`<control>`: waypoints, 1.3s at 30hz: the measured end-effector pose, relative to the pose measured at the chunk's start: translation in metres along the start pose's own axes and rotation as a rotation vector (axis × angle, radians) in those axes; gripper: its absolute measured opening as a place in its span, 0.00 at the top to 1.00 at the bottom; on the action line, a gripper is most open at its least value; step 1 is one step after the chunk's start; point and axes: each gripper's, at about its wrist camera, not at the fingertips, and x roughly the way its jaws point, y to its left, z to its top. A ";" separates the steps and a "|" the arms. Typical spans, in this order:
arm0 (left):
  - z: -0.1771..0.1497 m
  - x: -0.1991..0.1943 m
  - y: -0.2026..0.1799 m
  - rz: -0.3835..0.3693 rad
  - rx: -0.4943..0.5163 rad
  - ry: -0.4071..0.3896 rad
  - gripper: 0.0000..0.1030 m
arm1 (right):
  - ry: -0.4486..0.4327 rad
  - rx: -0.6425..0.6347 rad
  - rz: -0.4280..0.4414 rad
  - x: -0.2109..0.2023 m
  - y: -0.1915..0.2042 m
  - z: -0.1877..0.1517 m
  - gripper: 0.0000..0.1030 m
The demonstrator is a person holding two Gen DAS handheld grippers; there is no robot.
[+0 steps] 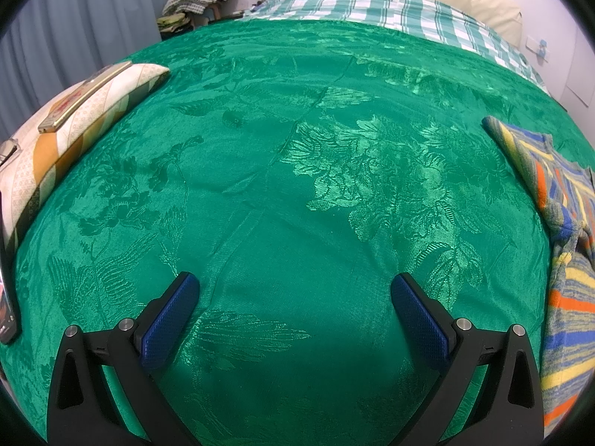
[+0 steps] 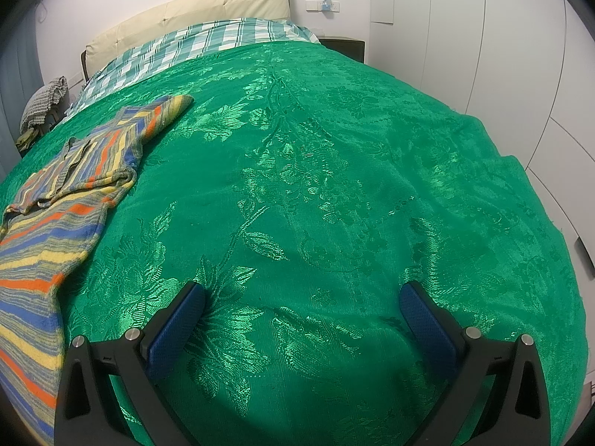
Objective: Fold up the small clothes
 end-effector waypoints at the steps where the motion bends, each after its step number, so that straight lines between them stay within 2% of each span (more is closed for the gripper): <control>1: -0.001 0.000 0.000 -0.001 -0.001 -0.001 0.00 | 0.000 0.000 0.000 0.000 0.000 0.000 0.00; 11: -0.001 0.000 -0.005 0.043 -0.007 -0.014 0.00 | 0.000 -0.002 -0.001 0.000 0.000 0.000 0.00; 16: -0.001 0.000 0.002 0.004 -0.036 -0.015 0.00 | 0.000 -0.003 -0.002 0.000 0.000 0.000 0.00; 24: -0.002 0.001 0.001 0.007 -0.037 -0.020 0.00 | 0.002 -0.006 -0.004 0.001 0.000 0.001 0.00; 28: 0.001 0.002 -0.004 0.042 -0.050 0.007 0.00 | 0.004 -0.007 -0.005 0.003 -0.001 0.001 0.00; 30: -0.003 -0.007 -0.006 0.032 -0.035 0.030 0.00 | 0.004 -0.008 -0.005 0.004 -0.001 0.002 0.00; 31: -0.007 -0.014 -0.007 0.012 -0.022 0.048 0.00 | 0.005 -0.008 -0.005 0.004 -0.001 0.002 0.00; 33: -0.023 -0.036 -0.005 -0.083 0.004 0.090 0.01 | 0.006 -0.008 -0.005 0.003 0.000 0.002 0.00; 37: -0.068 -0.087 -0.006 -0.381 0.080 0.184 0.01 | 0.049 -0.019 0.001 0.002 0.001 0.007 0.00; 39: -0.094 -0.112 -0.014 -0.485 0.143 0.226 0.01 | 0.102 -0.013 0.066 -0.009 0.002 0.012 0.00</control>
